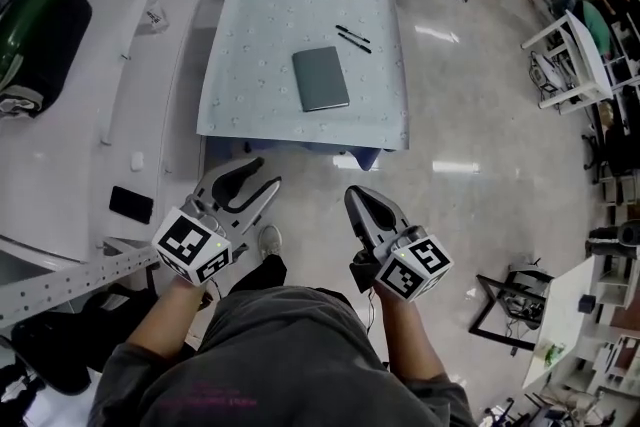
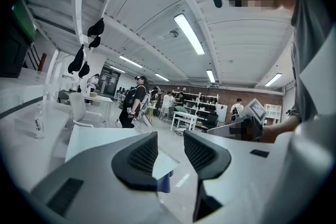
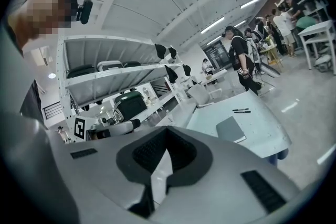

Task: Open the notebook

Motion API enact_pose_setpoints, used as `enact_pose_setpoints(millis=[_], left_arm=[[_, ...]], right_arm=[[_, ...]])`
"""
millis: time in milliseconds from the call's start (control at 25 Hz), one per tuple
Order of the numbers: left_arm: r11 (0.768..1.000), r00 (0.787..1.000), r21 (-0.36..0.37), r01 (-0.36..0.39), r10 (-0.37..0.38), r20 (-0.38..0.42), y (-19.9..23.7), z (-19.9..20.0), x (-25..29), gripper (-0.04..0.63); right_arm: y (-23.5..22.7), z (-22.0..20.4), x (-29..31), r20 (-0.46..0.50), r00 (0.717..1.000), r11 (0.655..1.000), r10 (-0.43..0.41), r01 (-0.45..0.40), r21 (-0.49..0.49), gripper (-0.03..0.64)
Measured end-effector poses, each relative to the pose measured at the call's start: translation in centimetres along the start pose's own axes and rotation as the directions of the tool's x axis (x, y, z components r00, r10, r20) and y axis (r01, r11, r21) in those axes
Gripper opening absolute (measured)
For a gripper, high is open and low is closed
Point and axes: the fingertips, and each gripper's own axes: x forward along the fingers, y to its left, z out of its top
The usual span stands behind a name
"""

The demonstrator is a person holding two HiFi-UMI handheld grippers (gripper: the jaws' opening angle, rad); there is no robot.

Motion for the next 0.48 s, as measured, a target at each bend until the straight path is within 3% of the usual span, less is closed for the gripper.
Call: enact_pose_setpoints(millis=[480], left_arm=[[1.000, 1.000, 0.005, 0.026, -0.026, -0.007, 4.1, 1.1, 1.8, 0.155]], right_arm=[[-1.0, 1.7, 4.1, 0.015, 0.999, 0.999, -0.041, 0.041, 0.007, 0.003]])
